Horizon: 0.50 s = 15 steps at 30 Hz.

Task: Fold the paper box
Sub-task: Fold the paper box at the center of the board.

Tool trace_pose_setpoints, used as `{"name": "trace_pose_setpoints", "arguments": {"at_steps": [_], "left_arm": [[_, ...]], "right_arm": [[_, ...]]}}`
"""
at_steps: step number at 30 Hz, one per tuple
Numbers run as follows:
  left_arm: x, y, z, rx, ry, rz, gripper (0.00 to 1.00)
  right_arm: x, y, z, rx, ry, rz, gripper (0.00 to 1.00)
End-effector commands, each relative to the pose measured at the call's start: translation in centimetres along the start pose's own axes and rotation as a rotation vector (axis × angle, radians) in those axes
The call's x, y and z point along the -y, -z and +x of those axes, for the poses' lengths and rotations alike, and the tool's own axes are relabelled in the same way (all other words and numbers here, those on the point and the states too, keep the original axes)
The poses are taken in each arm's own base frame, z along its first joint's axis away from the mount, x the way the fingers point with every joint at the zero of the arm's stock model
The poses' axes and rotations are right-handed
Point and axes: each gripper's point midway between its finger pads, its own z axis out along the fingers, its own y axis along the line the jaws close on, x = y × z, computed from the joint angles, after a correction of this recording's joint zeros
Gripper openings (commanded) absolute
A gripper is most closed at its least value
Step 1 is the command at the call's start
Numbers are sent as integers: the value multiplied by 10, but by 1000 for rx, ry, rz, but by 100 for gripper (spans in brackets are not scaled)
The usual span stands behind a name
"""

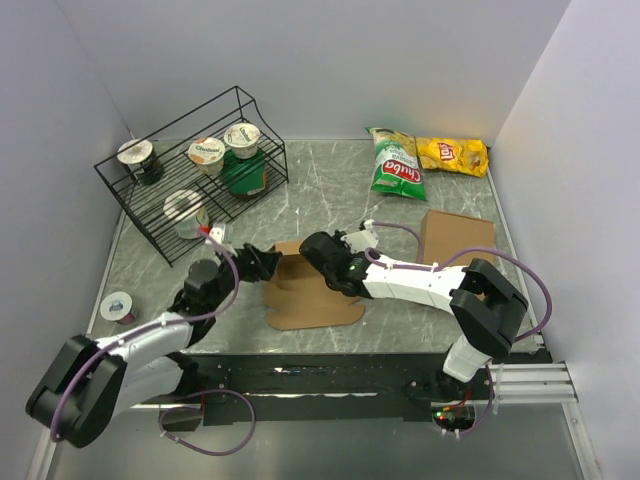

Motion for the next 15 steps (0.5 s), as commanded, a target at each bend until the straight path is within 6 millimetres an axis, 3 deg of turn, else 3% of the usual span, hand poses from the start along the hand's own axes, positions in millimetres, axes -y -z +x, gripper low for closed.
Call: {"name": "trace_pose_setpoints", "arguments": {"at_steps": [1,6,15], "left_arm": [[17,-14,2,-138,123,74,82],[15,-26,6,-202,176,71,79],[-6,-27,25,-247,195,-17,77]], "right_arm": [[41,-1,-10,59,133,104,0],[41,0,-12,62,135,107,0],[39,0,-10,59,140,99,0]]}}
